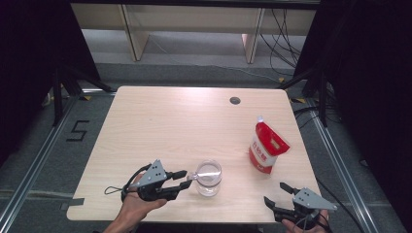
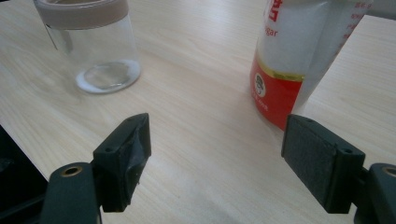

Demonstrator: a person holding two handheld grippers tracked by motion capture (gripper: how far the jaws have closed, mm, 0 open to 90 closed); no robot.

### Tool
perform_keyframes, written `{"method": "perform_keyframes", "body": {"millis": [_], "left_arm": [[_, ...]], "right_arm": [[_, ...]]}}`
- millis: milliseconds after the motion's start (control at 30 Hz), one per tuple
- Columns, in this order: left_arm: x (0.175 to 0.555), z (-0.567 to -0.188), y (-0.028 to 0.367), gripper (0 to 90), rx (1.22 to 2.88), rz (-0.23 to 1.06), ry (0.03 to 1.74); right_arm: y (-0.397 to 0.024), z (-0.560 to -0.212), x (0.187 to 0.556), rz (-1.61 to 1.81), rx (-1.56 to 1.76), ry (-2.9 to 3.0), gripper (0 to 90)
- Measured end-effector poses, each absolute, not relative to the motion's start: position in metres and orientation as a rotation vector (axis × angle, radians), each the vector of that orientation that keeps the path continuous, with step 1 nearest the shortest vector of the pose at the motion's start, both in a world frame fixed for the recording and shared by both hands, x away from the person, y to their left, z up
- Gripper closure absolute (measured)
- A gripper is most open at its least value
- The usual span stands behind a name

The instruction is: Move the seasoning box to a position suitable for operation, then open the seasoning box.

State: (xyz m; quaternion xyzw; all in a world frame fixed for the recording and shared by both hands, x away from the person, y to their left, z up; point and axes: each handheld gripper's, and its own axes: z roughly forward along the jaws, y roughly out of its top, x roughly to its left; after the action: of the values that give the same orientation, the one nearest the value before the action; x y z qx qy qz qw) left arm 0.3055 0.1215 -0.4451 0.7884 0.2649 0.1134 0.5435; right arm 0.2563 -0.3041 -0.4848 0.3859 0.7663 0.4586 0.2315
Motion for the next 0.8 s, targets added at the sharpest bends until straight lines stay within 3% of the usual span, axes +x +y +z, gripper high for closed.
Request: {"method": "perform_keyframes", "body": {"millis": [267, 800], "left_arm": [[0.304, -0.443, 0.114, 79.0, 1.871, 0.301, 0.613], [0.310, -0.446, 0.106, 86.5, 1.868, 0.311, 0.618]], "right_arm": [[-0.303, -0.485, 0.255, 1.274, 1.095, 2.103, 24.8], [-0.294, -0.484, 0.260, 1.262, 1.057, 2.129, 24.9]]}}
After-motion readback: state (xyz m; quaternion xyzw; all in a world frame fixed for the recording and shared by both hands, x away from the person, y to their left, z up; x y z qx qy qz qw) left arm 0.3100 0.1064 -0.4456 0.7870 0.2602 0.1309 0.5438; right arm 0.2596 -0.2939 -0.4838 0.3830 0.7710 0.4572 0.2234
